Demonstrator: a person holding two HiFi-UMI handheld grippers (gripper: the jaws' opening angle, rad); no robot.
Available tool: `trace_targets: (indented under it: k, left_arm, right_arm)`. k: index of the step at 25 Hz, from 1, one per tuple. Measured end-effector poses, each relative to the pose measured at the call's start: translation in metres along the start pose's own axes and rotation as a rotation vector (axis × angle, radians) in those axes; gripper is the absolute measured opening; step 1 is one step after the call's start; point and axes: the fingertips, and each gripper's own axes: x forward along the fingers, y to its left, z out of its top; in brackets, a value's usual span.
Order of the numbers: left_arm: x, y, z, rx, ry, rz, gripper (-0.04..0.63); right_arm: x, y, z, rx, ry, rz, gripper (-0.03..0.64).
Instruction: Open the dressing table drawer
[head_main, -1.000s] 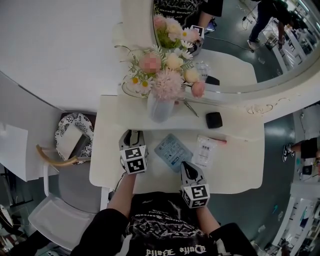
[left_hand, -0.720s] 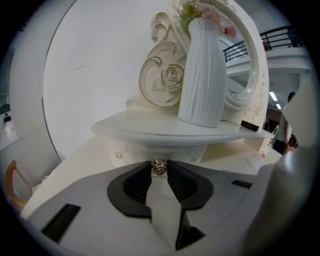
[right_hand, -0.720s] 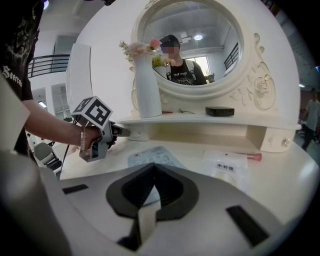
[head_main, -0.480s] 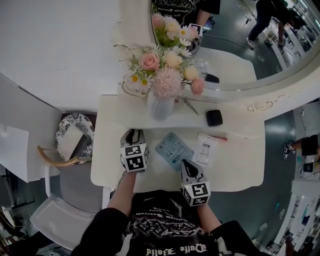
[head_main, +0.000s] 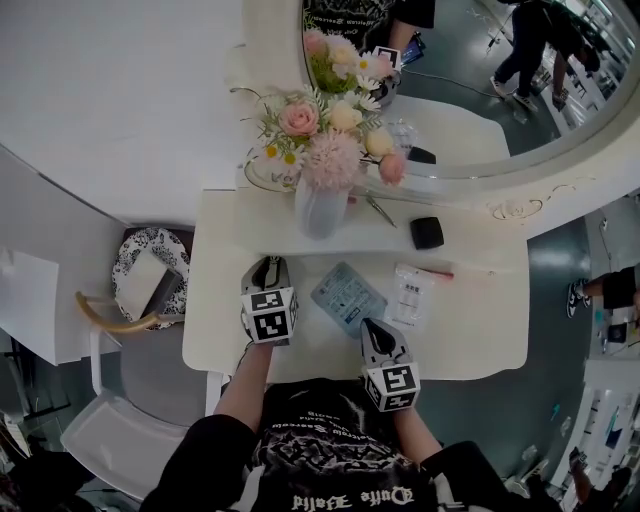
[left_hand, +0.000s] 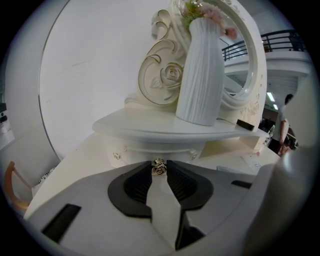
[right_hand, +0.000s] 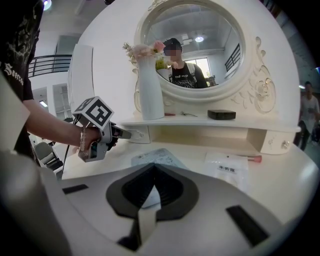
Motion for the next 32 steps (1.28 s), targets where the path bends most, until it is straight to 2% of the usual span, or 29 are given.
trace_targets:
  k: [32]
  left_arm:
    - [-0.016,-0.001,-0.014,0.020,0.021,-0.011,0.103]
  right_arm:
    - [-0.020,0.011,-0.004,0.028,-0.046,-0.065,0.010]
